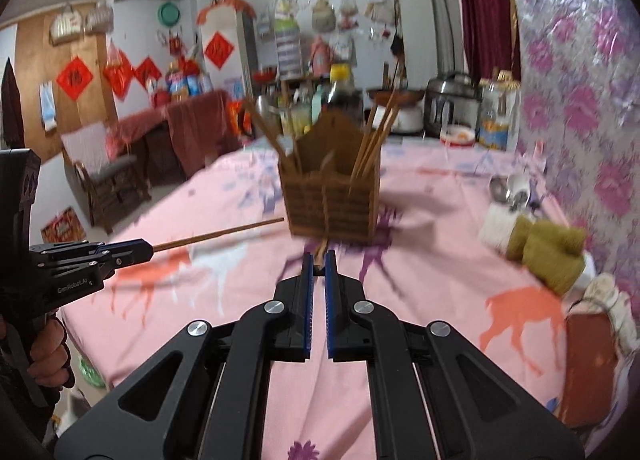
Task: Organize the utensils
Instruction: 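Lift both chopsticks into the wooden holder and open both tools, then withdraw both open tools from the holder toward the remaining chopsticks, then close the left tool on a chopstick while the right tool grasps the other, then lift both chopsticks up over the wooden holder, then lower both chopsticks into the holder and open both tools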
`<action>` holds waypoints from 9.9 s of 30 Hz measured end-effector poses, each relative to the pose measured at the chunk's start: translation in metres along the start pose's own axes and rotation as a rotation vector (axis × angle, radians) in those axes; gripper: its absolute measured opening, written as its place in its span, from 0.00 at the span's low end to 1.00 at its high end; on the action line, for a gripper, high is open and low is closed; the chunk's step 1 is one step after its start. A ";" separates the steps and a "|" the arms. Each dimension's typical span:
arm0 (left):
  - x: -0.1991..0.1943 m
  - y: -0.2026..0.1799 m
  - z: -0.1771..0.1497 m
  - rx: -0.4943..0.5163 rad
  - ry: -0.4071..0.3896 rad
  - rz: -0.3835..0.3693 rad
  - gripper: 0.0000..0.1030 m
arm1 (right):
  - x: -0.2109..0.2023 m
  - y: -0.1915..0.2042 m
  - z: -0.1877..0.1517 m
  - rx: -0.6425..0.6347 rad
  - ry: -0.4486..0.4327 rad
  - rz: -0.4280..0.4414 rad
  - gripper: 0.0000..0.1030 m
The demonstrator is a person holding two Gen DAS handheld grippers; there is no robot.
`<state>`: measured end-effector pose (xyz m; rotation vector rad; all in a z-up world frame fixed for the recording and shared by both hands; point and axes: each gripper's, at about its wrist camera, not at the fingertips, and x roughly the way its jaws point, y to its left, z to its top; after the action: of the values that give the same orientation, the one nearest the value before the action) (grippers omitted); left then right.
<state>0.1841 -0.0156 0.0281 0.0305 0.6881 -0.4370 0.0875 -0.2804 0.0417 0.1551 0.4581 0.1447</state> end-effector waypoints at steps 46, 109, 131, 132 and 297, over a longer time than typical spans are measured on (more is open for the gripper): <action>0.059 -0.026 0.192 0.131 -0.011 0.119 0.91 | 0.082 -0.040 0.165 0.043 -0.254 -0.109 0.15; 0.120 0.060 -0.080 -0.164 0.290 0.246 0.95 | 0.117 0.031 -0.111 -0.089 0.415 -0.096 0.73; 0.119 -0.017 -0.096 0.168 0.321 0.026 0.95 | 0.090 -0.019 -0.104 0.106 0.318 -0.126 0.59; 0.122 -0.021 -0.097 0.190 0.321 0.048 0.96 | 0.090 -0.023 -0.105 0.122 0.321 -0.119 0.59; 0.111 -0.036 0.228 0.138 -0.194 0.153 0.06 | 0.140 -0.045 0.213 0.064 -0.176 -0.066 0.06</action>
<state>0.3844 -0.1295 0.1405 0.1675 0.4605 -0.3349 0.3117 -0.3252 0.1623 0.2129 0.2924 0.0507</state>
